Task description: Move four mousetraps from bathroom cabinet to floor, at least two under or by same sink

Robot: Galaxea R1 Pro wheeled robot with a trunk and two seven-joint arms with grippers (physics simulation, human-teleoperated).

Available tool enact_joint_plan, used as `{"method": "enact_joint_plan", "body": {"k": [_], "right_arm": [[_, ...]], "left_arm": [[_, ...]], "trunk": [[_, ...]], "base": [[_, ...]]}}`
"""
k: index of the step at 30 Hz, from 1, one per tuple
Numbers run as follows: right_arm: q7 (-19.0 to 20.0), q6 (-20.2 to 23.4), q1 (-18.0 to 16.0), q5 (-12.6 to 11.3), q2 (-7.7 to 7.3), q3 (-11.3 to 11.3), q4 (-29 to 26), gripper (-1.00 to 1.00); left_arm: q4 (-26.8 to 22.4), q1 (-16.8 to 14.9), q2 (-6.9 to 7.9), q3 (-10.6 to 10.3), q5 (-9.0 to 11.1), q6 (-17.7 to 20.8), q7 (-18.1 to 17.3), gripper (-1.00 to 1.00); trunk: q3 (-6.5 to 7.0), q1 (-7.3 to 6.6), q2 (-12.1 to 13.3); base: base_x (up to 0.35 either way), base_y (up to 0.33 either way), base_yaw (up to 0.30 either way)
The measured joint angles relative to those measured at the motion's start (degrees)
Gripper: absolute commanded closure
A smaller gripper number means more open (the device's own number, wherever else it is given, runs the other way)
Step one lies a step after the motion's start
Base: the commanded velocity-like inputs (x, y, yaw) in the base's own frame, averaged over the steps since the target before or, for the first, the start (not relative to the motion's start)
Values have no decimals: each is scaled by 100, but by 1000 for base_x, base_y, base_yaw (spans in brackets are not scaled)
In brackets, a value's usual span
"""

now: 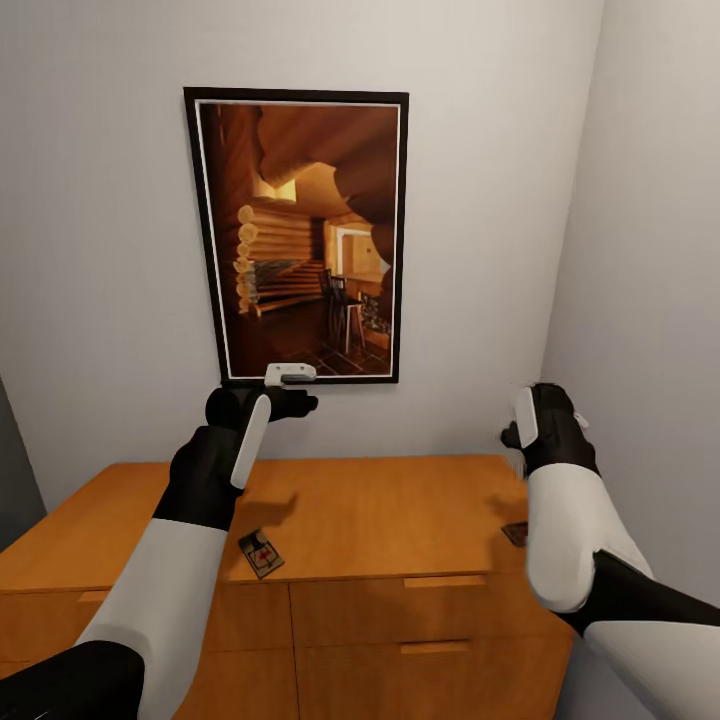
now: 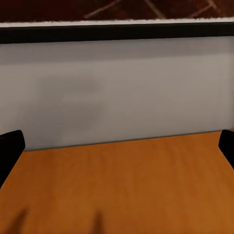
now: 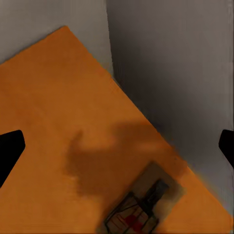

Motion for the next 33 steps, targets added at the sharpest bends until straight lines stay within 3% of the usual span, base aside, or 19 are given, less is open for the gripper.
{"method": "enact_joint_plan", "body": {"k": [7,14,33], "right_arm": [[229,1,0,0,-288,-36,1,-100],[315,2,0,-3,-471,-43,1,-100],[320,0,0,-8,-514,-182,17,-100]], "left_arm": [[0,0,-5,-2,0,0,-6,-100],[0,0,-7,0,0,0,-8,-100],[0,0,-7,0,0,0,-9,-100]], "trunk": [[0,0,0],[0,0,0],[0,0,0]], "base": [[0,0,0],[0,0,0],[0,0,0]]}}
